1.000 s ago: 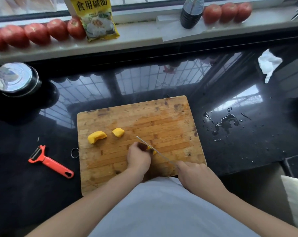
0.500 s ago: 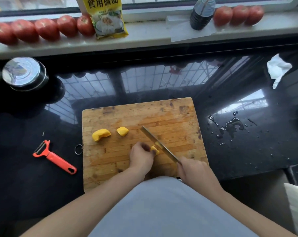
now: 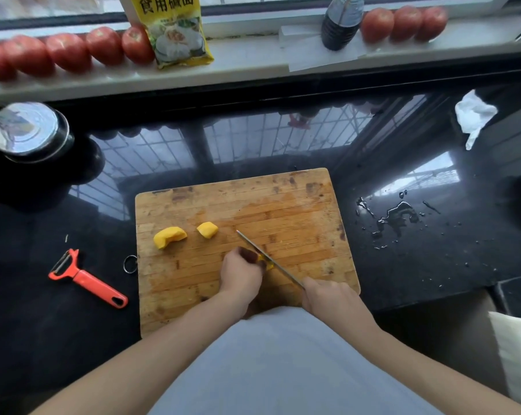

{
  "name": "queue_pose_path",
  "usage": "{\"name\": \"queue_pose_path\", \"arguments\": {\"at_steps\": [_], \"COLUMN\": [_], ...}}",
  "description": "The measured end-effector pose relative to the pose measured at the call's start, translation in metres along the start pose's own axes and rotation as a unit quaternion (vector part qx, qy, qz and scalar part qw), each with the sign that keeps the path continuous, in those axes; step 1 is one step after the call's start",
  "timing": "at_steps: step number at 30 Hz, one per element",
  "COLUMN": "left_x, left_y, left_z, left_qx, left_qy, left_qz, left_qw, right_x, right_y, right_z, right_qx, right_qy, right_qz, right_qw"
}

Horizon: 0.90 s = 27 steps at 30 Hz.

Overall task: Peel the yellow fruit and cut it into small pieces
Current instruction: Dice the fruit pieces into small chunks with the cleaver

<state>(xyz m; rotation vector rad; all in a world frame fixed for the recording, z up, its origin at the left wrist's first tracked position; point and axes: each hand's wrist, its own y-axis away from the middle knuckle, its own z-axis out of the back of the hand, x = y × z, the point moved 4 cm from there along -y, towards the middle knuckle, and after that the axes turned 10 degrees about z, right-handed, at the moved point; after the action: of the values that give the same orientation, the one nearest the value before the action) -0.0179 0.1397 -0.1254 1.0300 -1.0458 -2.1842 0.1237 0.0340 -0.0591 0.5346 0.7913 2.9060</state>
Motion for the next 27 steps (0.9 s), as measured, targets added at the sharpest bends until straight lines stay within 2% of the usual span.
{"name": "queue_pose_path", "arguments": {"at_steps": [5, 10, 17, 24, 27], "left_x": [-0.004, -0.001, 0.003, 0.003, 0.002], "left_y": [0.002, -0.002, -0.005, -0.004, -0.003], "left_z": [-0.001, 0.0, -0.001, -0.002, -0.001], "left_qx": [0.0, -0.006, -0.015, -0.006, -0.005], "left_qy": [-0.007, -0.021, -0.023, -0.007, -0.004], "left_qz": [-0.013, -0.001, -0.01, -0.02, -0.025], "left_qw": [1.0, 1.0, 1.0, 1.0, 1.0], "right_x": [0.016, 0.003, -0.004, -0.011, -0.015], "right_y": [-0.038, -0.005, 0.012, 0.017, 0.021], "right_z": [0.007, 0.012, 0.0, -0.008, -0.013], "right_qx": [-0.052, -0.063, -0.05, -0.099, -0.088], "right_qy": [-0.011, -0.062, -0.007, 0.042, 0.064], "right_qz": [0.014, -0.021, 0.003, 0.023, 0.023], "right_qw": [0.998, 0.996, 0.999, 0.994, 0.994]}}
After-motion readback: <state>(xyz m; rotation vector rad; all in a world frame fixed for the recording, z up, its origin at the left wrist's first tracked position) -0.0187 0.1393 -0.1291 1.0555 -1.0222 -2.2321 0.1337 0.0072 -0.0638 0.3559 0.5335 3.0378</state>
